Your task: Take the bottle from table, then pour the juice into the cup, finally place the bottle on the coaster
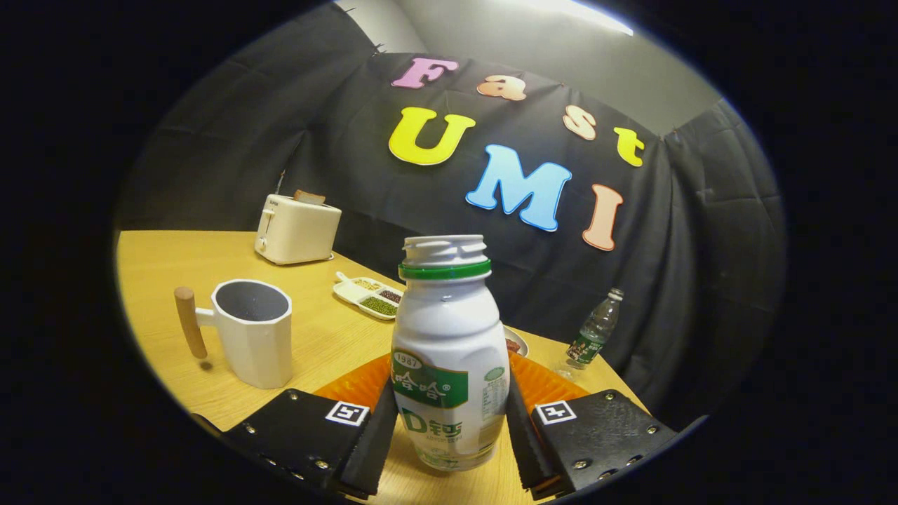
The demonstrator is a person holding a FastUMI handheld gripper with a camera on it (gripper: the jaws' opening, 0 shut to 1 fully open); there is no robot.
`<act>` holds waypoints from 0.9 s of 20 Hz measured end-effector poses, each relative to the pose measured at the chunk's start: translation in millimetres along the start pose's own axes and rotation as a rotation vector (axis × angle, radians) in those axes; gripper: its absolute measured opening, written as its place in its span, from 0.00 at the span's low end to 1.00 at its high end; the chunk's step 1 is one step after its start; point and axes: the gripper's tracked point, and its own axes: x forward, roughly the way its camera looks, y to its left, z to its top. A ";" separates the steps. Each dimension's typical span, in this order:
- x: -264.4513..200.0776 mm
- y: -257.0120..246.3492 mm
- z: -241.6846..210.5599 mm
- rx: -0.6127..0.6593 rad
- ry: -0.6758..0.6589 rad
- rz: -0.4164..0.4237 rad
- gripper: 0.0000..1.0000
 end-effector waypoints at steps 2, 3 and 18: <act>1.8 5.2 0.2 -0.015 0.005 0.012 0.72; 2.7 7.4 -0.2 -0.025 0.008 0.017 0.72; 10.4 42.9 9.3 -0.217 0.008 0.077 0.72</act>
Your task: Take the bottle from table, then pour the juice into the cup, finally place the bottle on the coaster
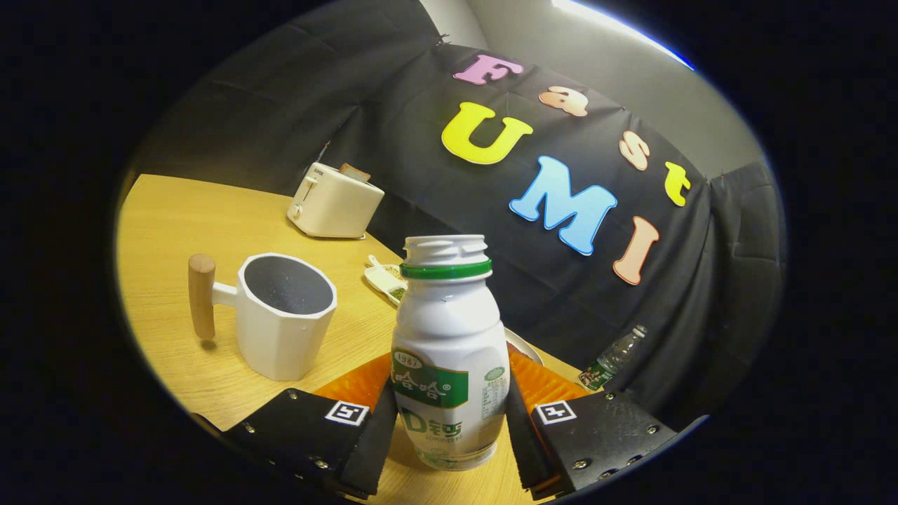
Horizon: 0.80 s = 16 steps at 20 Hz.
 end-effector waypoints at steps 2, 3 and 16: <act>0.9 2.7 0.8 -0.039 0.002 0.002 0.72; 0.3 2.6 0.2 -0.060 0.004 0.001 0.72; 2.7 7.7 3.8 -0.277 0.007 0.013 0.72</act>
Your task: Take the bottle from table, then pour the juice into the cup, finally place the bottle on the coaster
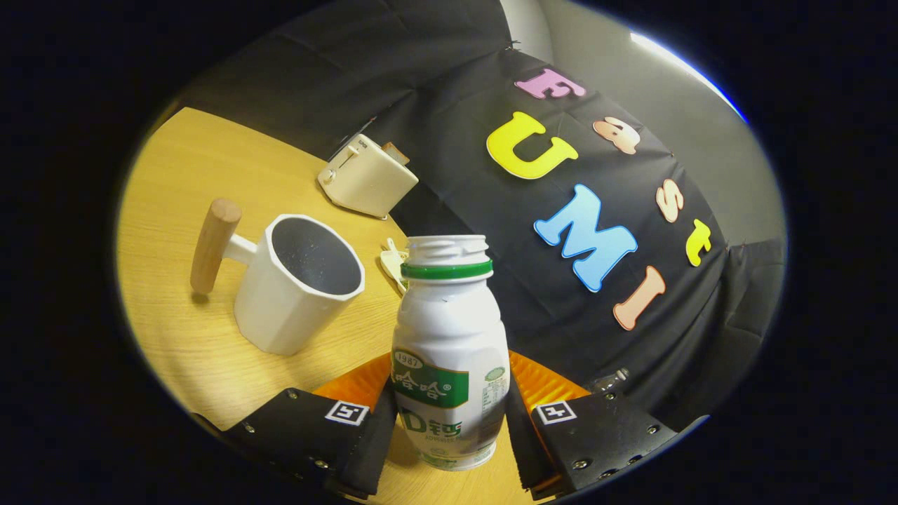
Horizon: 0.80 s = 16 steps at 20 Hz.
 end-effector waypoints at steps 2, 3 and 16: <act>0.3 -2.3 0.6 -0.040 0.003 -0.010 0.72; 0.9 -3.1 0.7 -0.055 0.002 -0.016 0.72; 6.5 -8.0 6.4 -0.249 0.012 -0.062 0.72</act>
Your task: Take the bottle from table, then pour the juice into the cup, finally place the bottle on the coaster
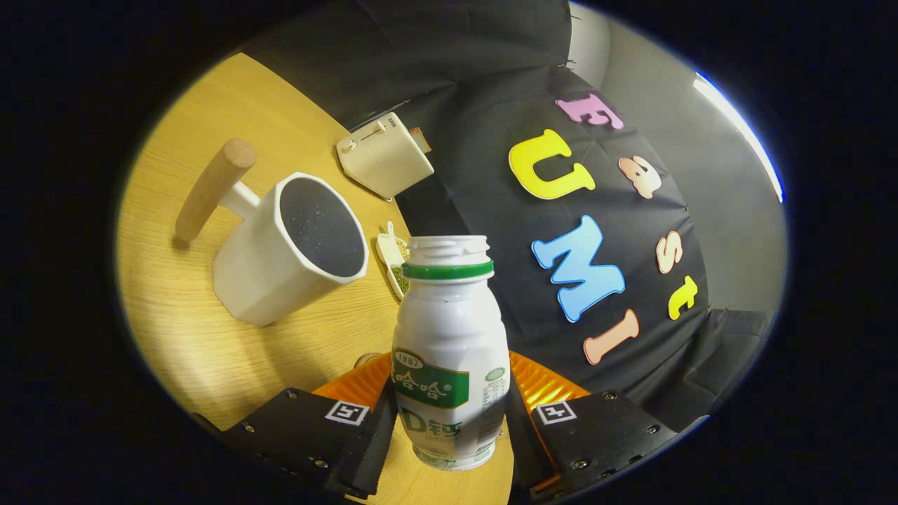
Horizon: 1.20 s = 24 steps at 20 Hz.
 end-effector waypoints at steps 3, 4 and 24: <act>-1.9 -0.2 2.2 -0.039 -0.002 -0.001 0.72; -1.2 -0.9 3.1 -0.053 -0.003 -0.004 0.72; -6.3 -11.6 22.2 -0.311 -0.018 -0.057 0.71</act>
